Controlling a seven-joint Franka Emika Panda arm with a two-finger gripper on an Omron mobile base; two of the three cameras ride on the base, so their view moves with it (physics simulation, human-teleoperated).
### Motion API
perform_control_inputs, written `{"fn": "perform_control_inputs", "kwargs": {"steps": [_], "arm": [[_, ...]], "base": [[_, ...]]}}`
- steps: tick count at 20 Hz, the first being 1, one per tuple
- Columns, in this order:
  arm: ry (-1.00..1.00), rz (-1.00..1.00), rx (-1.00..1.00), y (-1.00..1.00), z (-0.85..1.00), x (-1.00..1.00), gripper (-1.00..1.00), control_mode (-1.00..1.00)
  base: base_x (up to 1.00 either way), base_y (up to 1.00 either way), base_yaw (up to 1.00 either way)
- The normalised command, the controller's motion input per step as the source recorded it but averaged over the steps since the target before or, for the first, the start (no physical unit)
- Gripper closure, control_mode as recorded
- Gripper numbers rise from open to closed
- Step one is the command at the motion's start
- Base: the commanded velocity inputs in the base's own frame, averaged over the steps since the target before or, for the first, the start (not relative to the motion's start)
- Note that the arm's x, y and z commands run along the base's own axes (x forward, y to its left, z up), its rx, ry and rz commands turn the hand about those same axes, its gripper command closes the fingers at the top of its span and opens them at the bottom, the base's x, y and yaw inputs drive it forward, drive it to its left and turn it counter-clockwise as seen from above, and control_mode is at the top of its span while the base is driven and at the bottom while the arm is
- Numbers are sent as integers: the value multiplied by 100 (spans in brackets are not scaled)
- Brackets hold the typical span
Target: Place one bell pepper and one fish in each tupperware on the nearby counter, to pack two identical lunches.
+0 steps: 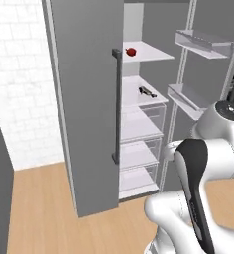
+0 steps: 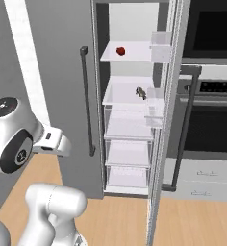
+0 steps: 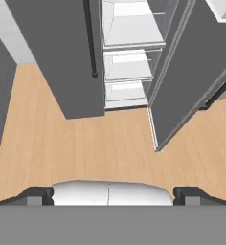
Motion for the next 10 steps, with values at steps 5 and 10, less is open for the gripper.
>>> {"fn": "perform_control_inputs", "kwargs": {"steps": [5, 10], "arm": [[0, 0, 0, 0, 0, 0, -100, 100], [0, 0, 0, 0, 0, 0, -100, 100]], "base": [[94, -14, 2], [74, -40, 11]]}}
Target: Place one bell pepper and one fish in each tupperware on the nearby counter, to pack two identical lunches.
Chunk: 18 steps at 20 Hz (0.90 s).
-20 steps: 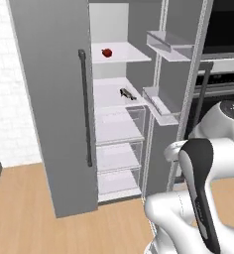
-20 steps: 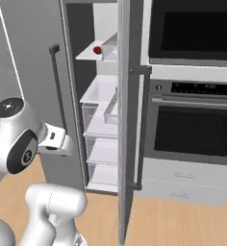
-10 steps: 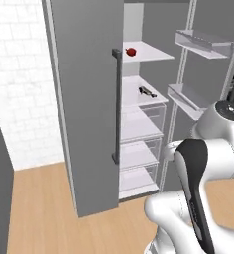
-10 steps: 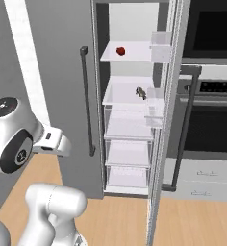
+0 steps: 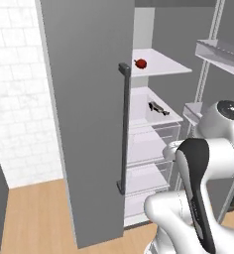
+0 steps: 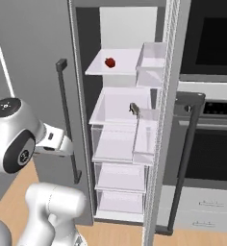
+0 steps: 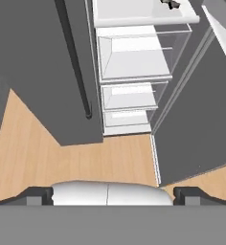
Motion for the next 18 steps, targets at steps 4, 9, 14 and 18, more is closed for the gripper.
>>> {"fn": "perform_control_inputs", "kwargs": {"steps": [4, 9, 14, 18], "arm": [[0, 0, 0, 0, 0, 0, -100, 100], [0, 0, 0, 0, 0, 0, -100, 100], [0, 0, 0, 0, 0, 0, -100, 100], [0, 0, 0, 0, 0, 0, -100, 100]], "base": [[42, -22, 11], [35, -21, 10], [20, -25, 6], [26, -26, 3]]}}
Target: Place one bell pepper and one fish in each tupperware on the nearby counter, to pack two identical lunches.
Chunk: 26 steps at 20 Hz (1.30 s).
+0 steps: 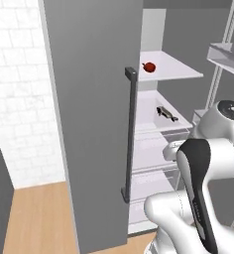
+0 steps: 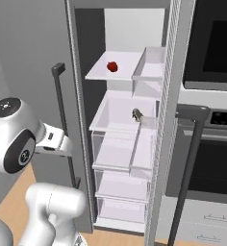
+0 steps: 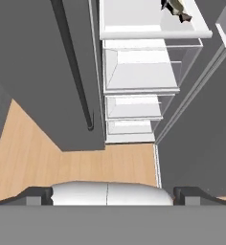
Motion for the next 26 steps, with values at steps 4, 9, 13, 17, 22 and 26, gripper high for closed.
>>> {"fn": "perform_control_inputs", "kwargs": {"steps": [4, 9, 13, 17, 22, 26], "arm": [[0, 0, 0, 0, 0, 0, -100, 100], [0, 0, 0, 0, 0, 0, -100, 100], [0, 0, 0, 0, 0, 0, -100, 100], [0, 0, 0, 0, 0, 0, -100, 100], [0, 0, 0, 0, 0, 0, -100, 100], [0, 0, 0, 0, 0, 0, -100, 100]], "base": [[37, -34, 0], [43, -32, -1], [52, -23, -4], [41, -23, -5], [3, -40, -8], [8, -35, -7]]}}
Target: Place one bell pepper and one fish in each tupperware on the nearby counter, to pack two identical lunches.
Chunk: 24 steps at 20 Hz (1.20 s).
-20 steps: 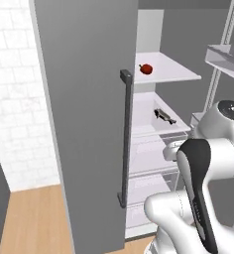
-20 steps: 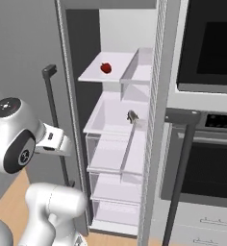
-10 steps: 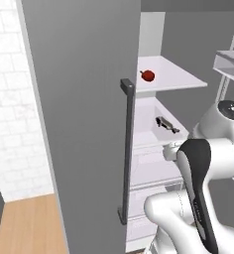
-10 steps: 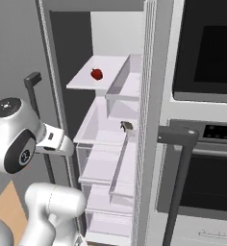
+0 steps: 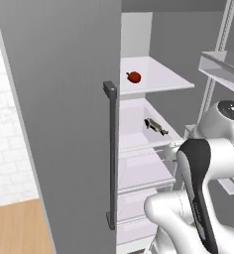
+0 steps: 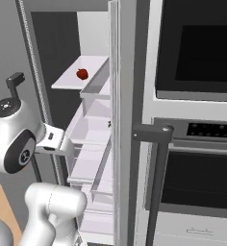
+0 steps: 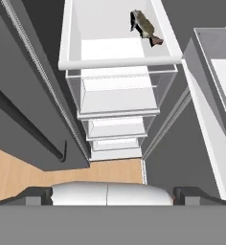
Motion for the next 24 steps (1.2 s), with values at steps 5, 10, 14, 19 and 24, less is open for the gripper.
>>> {"fn": "perform_control_inputs", "kwargs": {"steps": [5, 10, 14, 19, 24], "arm": [[0, 0, 0, 0, 0, 0, -100, 100], [0, 0, 0, 0, 0, 0, -100, 100], [0, 0, 0, 0, 0, 0, -100, 100], [0, 1, 0, 2, 0, 5, -100, -100], [-26, 14, 0, 16, 23, 38, -100, -100]], "base": [[16, -5, -2], [1, 0, 0], [0, 0, 0], [0, 1, 0], [0, 0, 0]]}}
